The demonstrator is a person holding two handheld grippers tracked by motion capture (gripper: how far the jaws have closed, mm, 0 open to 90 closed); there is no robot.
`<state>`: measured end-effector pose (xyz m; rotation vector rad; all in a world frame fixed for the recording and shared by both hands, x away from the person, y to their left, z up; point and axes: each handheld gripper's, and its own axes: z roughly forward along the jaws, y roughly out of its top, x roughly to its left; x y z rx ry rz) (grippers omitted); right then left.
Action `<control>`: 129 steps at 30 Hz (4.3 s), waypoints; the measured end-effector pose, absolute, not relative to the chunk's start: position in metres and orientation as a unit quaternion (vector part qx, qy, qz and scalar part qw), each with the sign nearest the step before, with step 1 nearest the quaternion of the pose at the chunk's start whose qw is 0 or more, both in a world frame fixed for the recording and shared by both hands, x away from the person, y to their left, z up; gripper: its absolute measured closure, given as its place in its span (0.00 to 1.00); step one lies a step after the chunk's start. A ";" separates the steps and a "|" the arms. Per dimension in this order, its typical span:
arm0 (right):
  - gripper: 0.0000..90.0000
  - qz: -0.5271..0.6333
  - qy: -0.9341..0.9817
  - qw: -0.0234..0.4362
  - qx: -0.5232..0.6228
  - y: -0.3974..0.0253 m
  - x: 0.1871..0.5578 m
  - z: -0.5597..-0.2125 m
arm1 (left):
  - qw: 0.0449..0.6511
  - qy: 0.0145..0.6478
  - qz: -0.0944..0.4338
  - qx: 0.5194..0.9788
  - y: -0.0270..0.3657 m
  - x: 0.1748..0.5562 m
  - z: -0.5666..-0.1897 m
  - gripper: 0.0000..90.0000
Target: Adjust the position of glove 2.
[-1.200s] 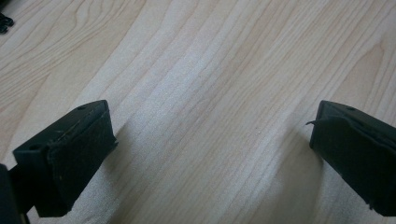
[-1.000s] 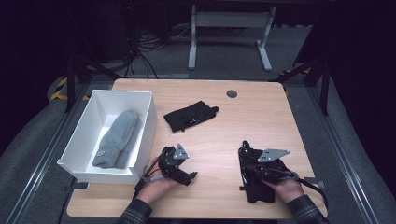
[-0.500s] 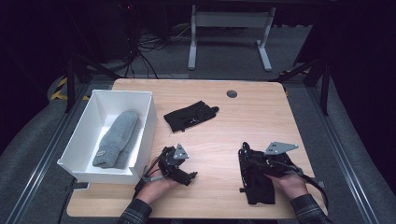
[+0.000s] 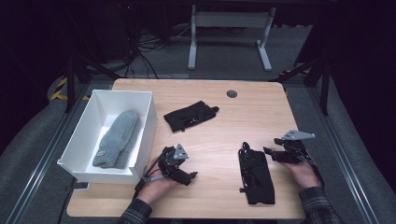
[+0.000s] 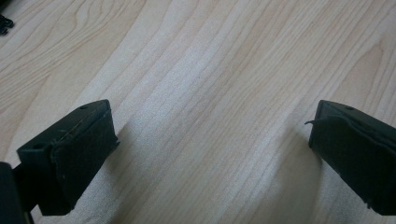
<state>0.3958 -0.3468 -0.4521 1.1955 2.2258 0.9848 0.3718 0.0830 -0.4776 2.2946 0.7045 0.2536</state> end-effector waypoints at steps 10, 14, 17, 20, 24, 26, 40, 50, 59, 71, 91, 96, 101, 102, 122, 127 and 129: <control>0.27 0.352 0.798 0.213 0.441 -0.359 0.406 -0.466 | 0.341 0.273 0.096 0.894 0.079 0.376 -0.474 0.01; 0.24 0.350 0.798 0.212 0.443 -0.359 0.407 -0.467 | 0.359 0.284 0.091 0.884 0.079 0.379 -0.468 0.02; 0.23 0.350 0.799 0.211 0.442 -0.359 0.407 -0.467 | 0.367 0.294 0.079 0.879 0.080 0.386 -0.460 0.07; 0.22 0.350 0.800 0.210 0.441 -0.359 0.407 -0.467 | 0.378 0.301 0.092 0.871 0.080 0.393 -0.454 0.11; 0.22 0.350 0.799 0.210 0.441 -0.359 0.407 -0.467 | 0.385 0.307 0.083 0.866 0.078 0.403 -0.449 0.26; 0.23 0.350 0.799 0.210 0.441 -0.359 0.407 -0.467 | 0.397 0.305 0.094 0.861 0.078 0.406 -0.446 0.35; 0.23 0.350 0.799 0.210 0.442 -0.359 0.407 -0.467 | 0.381 0.330 0.109 0.857 0.070 0.448 -0.435 1.00; 0.23 0.351 0.798 0.210 0.443 -0.359 0.407 -0.467 | 0.362 0.343 0.125 0.858 0.067 0.494 -0.428 1.00; 0.23 0.351 0.798 0.210 0.443 -0.359 0.407 -0.467 | 0.373 0.360 0.102 0.849 0.066 0.524 -0.441 1.00; 0.23 0.351 0.798 0.210 0.443 -0.359 0.407 -0.467 | 0.353 0.355 0.094 0.860 0.060 0.528 -0.457 1.00; 0.23 0.350 0.798 0.210 0.443 -0.359 0.407 -0.467 | 0.363 0.335 0.034 0.869 0.049 0.477 -0.457 1.00; 0.23 0.350 0.798 0.210 0.443 -0.359 0.407 -0.467 | 0.359 0.326 0.023 0.874 0.043 0.462 -0.456 1.00; 0.23 0.350 0.798 0.210 0.443 -0.359 0.407 -0.467 | 0.357 0.313 0.006 0.880 0.036 0.443 -0.455 1.00; 0.23 0.350 0.798 0.210 0.443 -0.359 0.407 -0.467 | 0.357 0.313 0.006 0.880 0.036 0.443 -0.455 1.00; 0.23 0.350 0.798 0.211 0.443 -0.359 0.407 -0.467 | 0.357 0.276 -0.040 0.892 0.017 0.382 -0.456 1.00; 0.23 0.350 0.798 0.211 0.443 -0.359 0.407 -0.467 | 0.367 0.267 -0.035 0.890 0.015 0.379 -0.451 1.00; 0.23 0.350 0.798 0.211 0.443 -0.359 0.407 -0.467 | 0.371 0.265 -0.032 0.890 0.019 0.379 -0.447 1.00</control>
